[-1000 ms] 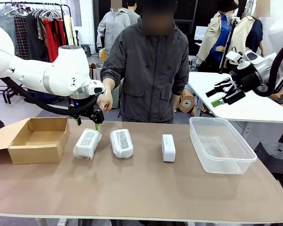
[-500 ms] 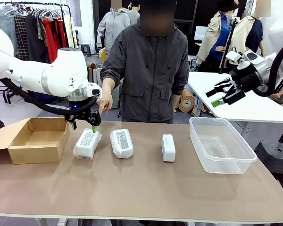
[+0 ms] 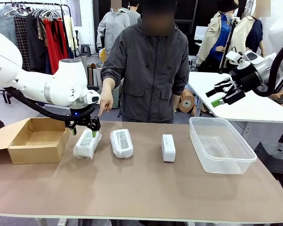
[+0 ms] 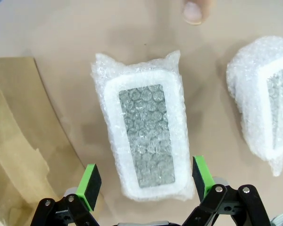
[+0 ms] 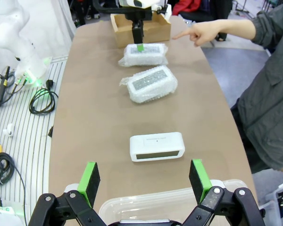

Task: Separate and place wrapped and unwrapped clocks.
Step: Pick up the Digital clock indicated by the person.

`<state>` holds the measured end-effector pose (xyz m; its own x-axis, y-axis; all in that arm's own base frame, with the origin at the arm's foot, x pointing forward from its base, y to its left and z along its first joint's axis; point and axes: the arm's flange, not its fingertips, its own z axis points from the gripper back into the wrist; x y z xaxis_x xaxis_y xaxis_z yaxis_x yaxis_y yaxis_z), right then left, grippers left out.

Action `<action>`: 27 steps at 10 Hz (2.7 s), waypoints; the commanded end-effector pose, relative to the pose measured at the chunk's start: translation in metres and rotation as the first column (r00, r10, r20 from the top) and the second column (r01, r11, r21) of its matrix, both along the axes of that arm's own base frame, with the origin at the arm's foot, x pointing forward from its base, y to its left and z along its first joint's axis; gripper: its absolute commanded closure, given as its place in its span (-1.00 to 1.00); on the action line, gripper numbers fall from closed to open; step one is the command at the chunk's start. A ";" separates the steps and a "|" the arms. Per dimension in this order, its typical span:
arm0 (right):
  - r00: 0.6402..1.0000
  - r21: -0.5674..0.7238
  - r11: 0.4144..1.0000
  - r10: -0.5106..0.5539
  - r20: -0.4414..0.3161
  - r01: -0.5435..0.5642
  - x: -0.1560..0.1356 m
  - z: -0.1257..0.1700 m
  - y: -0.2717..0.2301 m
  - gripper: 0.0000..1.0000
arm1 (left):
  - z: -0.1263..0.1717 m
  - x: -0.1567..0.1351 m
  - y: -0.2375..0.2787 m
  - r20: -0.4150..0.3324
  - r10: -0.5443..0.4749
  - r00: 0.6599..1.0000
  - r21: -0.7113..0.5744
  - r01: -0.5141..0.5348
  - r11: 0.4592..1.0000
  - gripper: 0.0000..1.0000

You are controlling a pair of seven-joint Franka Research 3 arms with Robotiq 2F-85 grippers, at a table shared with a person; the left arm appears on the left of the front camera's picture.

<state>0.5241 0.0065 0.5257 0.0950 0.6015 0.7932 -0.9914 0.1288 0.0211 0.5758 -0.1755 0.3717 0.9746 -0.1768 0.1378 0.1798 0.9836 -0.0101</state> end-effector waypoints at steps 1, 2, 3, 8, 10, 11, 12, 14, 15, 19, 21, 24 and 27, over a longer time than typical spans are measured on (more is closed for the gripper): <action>1.000 0.000 1.000 0.003 0.003 -0.003 0.000 0.001 0.001 -1.00 | -0.008 0.006 0.000 -0.005 -0.027 1.000 0.030 0.027 0.999 -1.00; 1.000 0.000 1.000 0.003 0.003 -0.003 0.000 0.001 0.001 -1.00 | -0.010 0.008 -0.002 -0.008 -0.038 0.999 0.032 0.038 0.999 -1.00; 1.000 0.000 1.000 0.003 0.003 -0.003 0.000 0.001 0.001 -1.00 | -0.014 0.007 -0.006 -0.024 -0.040 0.999 0.032 0.041 0.999 -1.00; 1.000 0.000 1.000 0.003 0.003 -0.003 0.000 0.001 0.001 -1.00 | -0.028 0.012 -0.017 -0.029 -0.059 0.998 0.045 0.060 0.997 -1.00; 1.000 0.000 1.000 0.003 0.003 -0.003 0.000 0.001 0.001 -1.00 | -0.031 0.016 -0.016 -0.019 -0.056 0.998 0.048 0.056 0.997 -1.00; 1.000 0.000 1.000 0.003 0.003 -0.003 0.000 0.001 0.001 -1.00 | -0.035 0.017 -0.015 -0.015 -0.050 0.999 0.052 0.051 0.997 -1.00; 1.000 0.000 1.000 0.003 0.003 -0.003 0.000 0.001 0.001 -1.00 | -0.038 0.018 -0.014 -0.004 -0.051 0.999 0.064 0.051 0.997 -1.00; 1.000 0.000 1.000 0.003 0.003 -0.003 0.000 0.001 0.001 -1.00 | -0.046 0.023 -0.014 -0.005 -0.037 0.999 0.084 0.038 0.996 -1.00; 1.000 0.000 1.000 0.003 0.003 -0.003 0.000 0.001 0.001 -1.00 | -0.047 0.024 -0.013 -0.013 -0.039 0.999 0.080 0.039 0.996 -1.00; 1.000 0.000 1.000 0.003 0.003 -0.003 0.000 0.001 0.001 -1.00 | -0.053 0.024 -0.016 -0.026 -0.026 0.999 0.114 0.029 0.993 -0.20; 1.000 0.000 1.000 0.003 0.003 -0.003 0.000 0.001 0.001 -1.00 | -0.049 0.021 -0.016 -0.026 -0.017 1.000 0.122 0.020 0.992 0.59; 1.000 0.000 1.000 0.003 0.003 -0.003 0.000 0.001 0.001 -1.00 | -0.026 0.007 -0.024 -0.022 -0.037 0.999 0.102 0.039 0.994 1.00; 1.000 0.000 1.000 0.003 0.003 -0.003 0.000 0.001 0.001 -1.00 | 0.030 -0.016 -0.037 -0.044 -0.061 0.997 0.095 0.065 0.993 1.00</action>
<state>0.5242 0.0066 0.5256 0.0952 0.6016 0.7931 -0.9915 0.1287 0.0214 0.5708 -0.2139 0.3811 0.9623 -0.2607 0.0769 0.2541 0.9633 0.0861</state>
